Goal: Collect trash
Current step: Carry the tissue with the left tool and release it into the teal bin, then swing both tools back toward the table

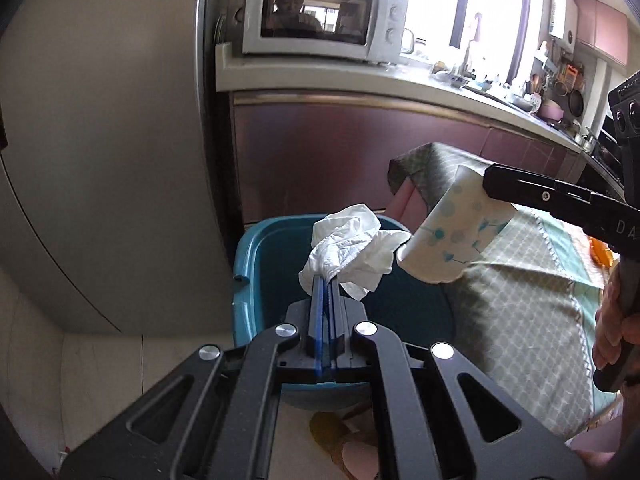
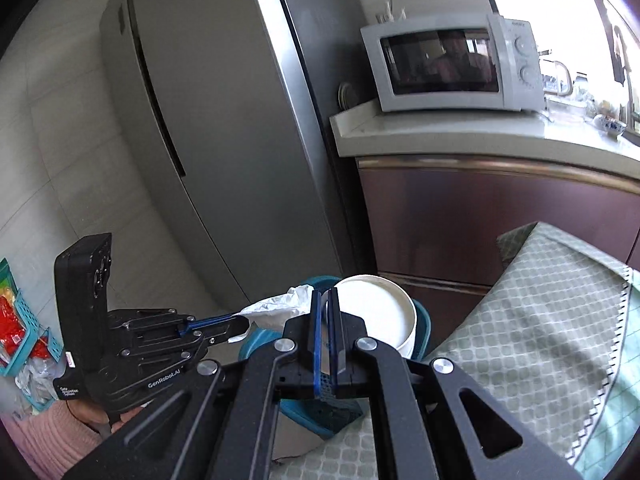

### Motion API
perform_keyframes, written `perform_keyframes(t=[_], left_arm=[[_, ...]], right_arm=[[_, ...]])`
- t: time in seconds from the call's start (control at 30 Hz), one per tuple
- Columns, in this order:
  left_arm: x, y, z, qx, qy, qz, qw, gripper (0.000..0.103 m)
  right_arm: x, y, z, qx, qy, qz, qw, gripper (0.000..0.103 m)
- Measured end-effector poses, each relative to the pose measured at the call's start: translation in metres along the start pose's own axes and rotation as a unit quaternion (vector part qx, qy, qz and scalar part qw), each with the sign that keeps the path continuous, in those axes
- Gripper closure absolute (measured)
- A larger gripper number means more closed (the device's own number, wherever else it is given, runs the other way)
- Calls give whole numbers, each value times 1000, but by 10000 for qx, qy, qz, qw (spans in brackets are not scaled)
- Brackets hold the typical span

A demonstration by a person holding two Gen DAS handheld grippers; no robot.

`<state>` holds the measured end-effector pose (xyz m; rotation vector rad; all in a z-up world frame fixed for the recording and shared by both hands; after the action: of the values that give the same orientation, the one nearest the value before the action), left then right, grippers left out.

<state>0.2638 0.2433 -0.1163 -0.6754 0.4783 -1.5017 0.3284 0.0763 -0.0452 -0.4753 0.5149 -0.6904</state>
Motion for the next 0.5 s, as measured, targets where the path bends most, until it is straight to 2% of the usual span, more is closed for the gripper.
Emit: perform_keyframes(t=[0.33, 0.43, 0.5], left_arm=[[-7, 48, -17, -434, -94, 62, 9990, 99], [-4, 55, -20, -471, -75, 112, 9988, 98], [-1, 58, -20, -490, -87, 101, 9987, 97]], right_arm=[[9, 49, -12, -417, 306, 26, 9987, 100], [12, 52, -9, -359, 422, 47, 9985, 95], [11, 51, -9, -311, 405, 13, 9987, 86]])
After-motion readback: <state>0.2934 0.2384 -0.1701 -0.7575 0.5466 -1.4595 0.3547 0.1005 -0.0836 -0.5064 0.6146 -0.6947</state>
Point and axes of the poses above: each gripper's, at about its wrist camera, not at the fingertips, and y roughly the way its jaws point, x to its right, z to its top, the point moved 9 cm from there along y, roughly the way its jaws point, and after that the axes turned 1 degree about -z, right-handed, at the moved point
